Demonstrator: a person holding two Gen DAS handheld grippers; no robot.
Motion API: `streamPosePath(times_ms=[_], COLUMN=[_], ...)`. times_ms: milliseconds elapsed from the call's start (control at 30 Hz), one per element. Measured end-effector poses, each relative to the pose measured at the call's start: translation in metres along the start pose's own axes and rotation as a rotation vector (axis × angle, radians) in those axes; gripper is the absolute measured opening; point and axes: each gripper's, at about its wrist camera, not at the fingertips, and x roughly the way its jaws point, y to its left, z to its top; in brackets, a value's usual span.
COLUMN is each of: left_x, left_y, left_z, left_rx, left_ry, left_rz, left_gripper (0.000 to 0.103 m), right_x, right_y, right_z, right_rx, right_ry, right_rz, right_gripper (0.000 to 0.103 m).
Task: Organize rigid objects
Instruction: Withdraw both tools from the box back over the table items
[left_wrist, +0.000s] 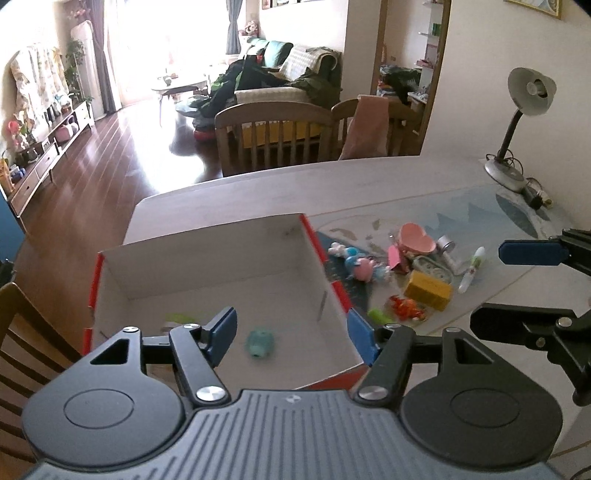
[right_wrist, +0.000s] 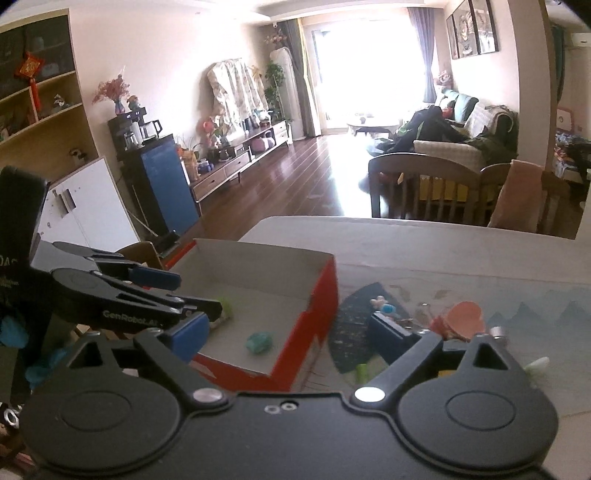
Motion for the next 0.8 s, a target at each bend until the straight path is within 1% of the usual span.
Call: streamPosePath(times_ms=[33,167,333,400,467,500,533,633,800], left_x=[0.0,0.004,0.016,0.023,0.03,0.033,0.037,0.047,0.073], left_y=[-0.004,-0.025,-0.054,-0.062,-0.071,-0.075,-0.079,-0.091,-0.112], left_z=[0.0,0.001,0.001,0.001,-0.001,-0.001,-0.002,-0.005,-0.011], left_rx=[-0.005,-0.014,-0.01,-0.014,-0.02,-0.022,-0.028,-0.039,-0.065], left_ry=[-0.005,-0.019,-0.027,-0.03,-0.031,-0.034,-0.036,-0.056,-0.027], left_rz=[0.0,-0.018,-0.008,-0.019,-0.036,-0.045,-0.05,-0.06,-0.045], left_gripper=[0.082,0.083,0.087,0.087,0.09,0.095,0.102,0.103,0.103], right_x=[-0.003,-0.015,-0.025,-0.027,-0.028,-0.028,-0.028,-0.028,-0.022], right_y=[-0.003,-0.024,-0.054,-0.068,-0.08,-0.087,-0.093,-0.112,-0.146], right_z=[-0.001,-0.009,-0.02,-0.026,-0.032,-0.035,-0.037,-0.042,-0.051], right_rx=[-0.002,0.0,0.015,0.018,0.015,0.013,0.013,0.025,0.047], right_ry=[-0.002,-0.012,-0.015,-0.007,0.003,0.007,0.012,0.026,0.052], right_rz=[-0.004,-0.022,-0.046,-0.056,-0.069,-0.077,-0.084,-0.102,-0.141], right_gripper=[0.093,0.095,0.097,0.097,0.096,0.096,0.097,0.096,0.096])
